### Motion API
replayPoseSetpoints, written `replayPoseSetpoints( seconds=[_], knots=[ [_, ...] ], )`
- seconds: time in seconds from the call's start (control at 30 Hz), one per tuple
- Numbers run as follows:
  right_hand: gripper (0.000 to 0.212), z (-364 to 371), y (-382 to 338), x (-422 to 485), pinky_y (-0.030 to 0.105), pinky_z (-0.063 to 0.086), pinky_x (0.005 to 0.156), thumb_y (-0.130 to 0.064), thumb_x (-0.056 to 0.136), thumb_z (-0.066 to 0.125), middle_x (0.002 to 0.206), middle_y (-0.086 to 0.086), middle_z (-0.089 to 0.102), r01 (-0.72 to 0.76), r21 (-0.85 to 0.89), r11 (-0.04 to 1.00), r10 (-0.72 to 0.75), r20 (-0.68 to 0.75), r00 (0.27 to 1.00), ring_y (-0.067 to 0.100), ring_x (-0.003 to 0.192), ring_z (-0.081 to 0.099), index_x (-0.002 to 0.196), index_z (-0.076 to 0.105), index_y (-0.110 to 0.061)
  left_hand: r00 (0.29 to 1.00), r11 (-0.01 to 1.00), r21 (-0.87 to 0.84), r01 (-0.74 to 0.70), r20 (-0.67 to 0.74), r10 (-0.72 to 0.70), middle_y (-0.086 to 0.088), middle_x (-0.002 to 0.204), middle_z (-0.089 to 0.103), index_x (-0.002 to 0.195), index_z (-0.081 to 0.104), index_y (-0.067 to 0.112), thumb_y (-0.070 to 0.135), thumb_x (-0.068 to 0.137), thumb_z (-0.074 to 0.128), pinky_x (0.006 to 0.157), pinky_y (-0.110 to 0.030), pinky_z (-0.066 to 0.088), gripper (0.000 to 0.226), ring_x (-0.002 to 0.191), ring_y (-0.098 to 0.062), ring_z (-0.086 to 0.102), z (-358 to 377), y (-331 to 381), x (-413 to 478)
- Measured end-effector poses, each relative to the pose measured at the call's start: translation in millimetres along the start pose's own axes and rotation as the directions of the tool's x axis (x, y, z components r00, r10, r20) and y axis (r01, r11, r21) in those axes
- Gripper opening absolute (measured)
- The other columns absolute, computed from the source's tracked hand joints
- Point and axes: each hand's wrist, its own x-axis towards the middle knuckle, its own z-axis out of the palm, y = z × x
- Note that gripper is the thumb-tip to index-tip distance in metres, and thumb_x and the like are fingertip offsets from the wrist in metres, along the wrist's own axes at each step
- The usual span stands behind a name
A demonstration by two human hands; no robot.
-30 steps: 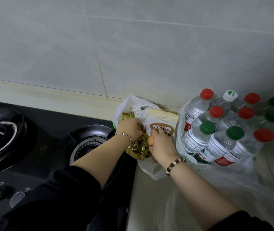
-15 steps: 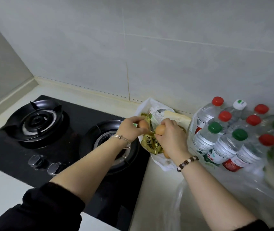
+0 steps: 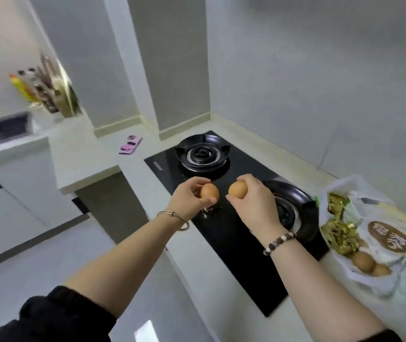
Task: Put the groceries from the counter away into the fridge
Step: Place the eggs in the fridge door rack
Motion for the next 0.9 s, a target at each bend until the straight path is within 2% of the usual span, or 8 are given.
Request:
replayPoseSetpoints(
  seconds=[0.1, 0.2, 0.3, 0.4, 0.53, 0.67, 0.77, 0.9],
  knots=[
    [0.043, 34.8, -65.8, -19.3, 0.025, 0.043, 0.080, -0.029, 0.084, 0.069, 0.112, 0.000, 0.056, 0.149, 0.100, 0.984, -0.157, 0.080, 0.984, 0.016, 0.097, 0.054, 0.123, 0.053, -0.021, 0.993, 1.000, -0.002, 0.028, -0.111, -0.028, 0.002, 0.104, 0.060, 0.115, 0.059, 0.024, 0.010, 0.076, 0.075, 0.076, -0.021, 0.048, 0.045, 0.089, -0.013, 0.061, -73.1, -18.3, -45.7],
    [0.044, 72.1, -136.8, -52.7, 0.024, 0.040, 0.082, -0.028, 0.085, 0.068, 0.115, 0.001, 0.056, 0.283, 0.193, 0.939, -0.312, 0.138, 0.940, 0.014, 0.096, 0.051, 0.125, 0.052, -0.020, 0.967, 0.998, -0.007, 0.061, -0.247, -0.061, 0.000, 0.108, 0.060, 0.117, 0.060, 0.021, 0.009, 0.077, 0.074, 0.077, -0.020, 0.049, 0.044, 0.097, -0.016, 0.060, -149.8, -39.5, -105.5],
    [0.043, 111.4, -213.2, -102.1, 0.022, 0.041, 0.082, -0.028, 0.086, 0.067, 0.114, -0.001, 0.056, 0.392, 0.290, 0.873, -0.455, 0.194, 0.869, 0.012, 0.097, 0.051, 0.125, 0.051, -0.021, 0.921, 0.985, -0.130, 0.112, -0.358, -0.152, -0.009, 0.115, 0.056, 0.116, 0.058, 0.019, 0.005, 0.080, 0.070, 0.080, -0.031, 0.056, 0.040, 0.101, -0.023, 0.059, -223.8, -60.5, -178.8],
    [0.042, 152.1, -288.0, -157.1, 0.025, 0.046, 0.084, -0.030, 0.085, 0.068, 0.115, 0.001, 0.058, 0.485, 0.399, 0.778, -0.597, 0.231, 0.769, 0.016, 0.101, 0.056, 0.123, 0.052, -0.020, 0.854, 0.973, -0.209, 0.096, -0.484, -0.188, -0.012, 0.120, 0.053, 0.119, 0.055, 0.023, 0.006, 0.082, 0.068, 0.076, -0.033, 0.058, 0.043, 0.101, -0.024, 0.059, -291.5, -79.4, -261.3],
    [0.049, 192.3, -375.7, -236.0, 0.026, 0.048, 0.085, -0.031, 0.084, 0.069, 0.119, 0.004, 0.058, 0.540, 0.531, 0.653, -0.733, 0.265, 0.626, 0.020, 0.105, 0.057, 0.126, 0.050, -0.016, 0.728, 0.975, -0.197, 0.106, -0.652, -0.211, -0.010, 0.123, 0.052, 0.122, 0.053, 0.029, 0.010, 0.085, 0.065, 0.075, -0.031, 0.058, 0.043, 0.100, -0.024, 0.062, -363.1, -99.8, -378.1],
    [0.055, 218.3, -445.3, -310.9, 0.027, 0.050, 0.082, -0.031, 0.080, 0.074, 0.112, 0.002, 0.058, 0.529, 0.651, 0.544, -0.815, 0.261, 0.517, 0.019, 0.099, 0.058, 0.125, 0.046, -0.017, 0.578, 0.977, -0.152, 0.151, -0.788, -0.212, -0.011, 0.119, 0.057, 0.118, 0.057, 0.026, 0.004, 0.081, 0.069, 0.074, -0.031, 0.058, 0.045, 0.096, -0.023, 0.064, -407.4, -108.9, -483.1],
    [0.049, 229.4, -489.6, -357.6, 0.024, 0.049, 0.077, -0.031, 0.078, 0.075, 0.100, -0.005, 0.054, 0.521, 0.729, 0.443, -0.873, 0.221, 0.434, 0.013, 0.090, 0.055, 0.117, 0.050, -0.015, 0.463, 0.976, -0.104, 0.193, -0.867, -0.185, -0.007, 0.115, 0.060, 0.112, 0.060, 0.026, 0.002, 0.076, 0.073, 0.080, -0.035, 0.058, 0.045, 0.095, -0.022, 0.065, -431.2, -106.2, -546.5],
    [0.040, 236.8, -542.2, -401.8, 0.018, 0.042, 0.072, -0.027, 0.079, 0.074, 0.096, -0.005, 0.056, 0.520, 0.799, 0.303, -0.933, 0.136, 0.334, 0.011, 0.085, 0.053, 0.112, 0.055, -0.014, 0.302, 0.983, -0.076, 0.165, -0.945, -0.124, 0.001, 0.106, 0.062, 0.105, 0.062, 0.024, -0.005, 0.073, 0.073, 0.081, -0.031, 0.056, 0.045, 0.087, -0.019, 0.065, -459.7, -93.3, -602.6]
  ],
)
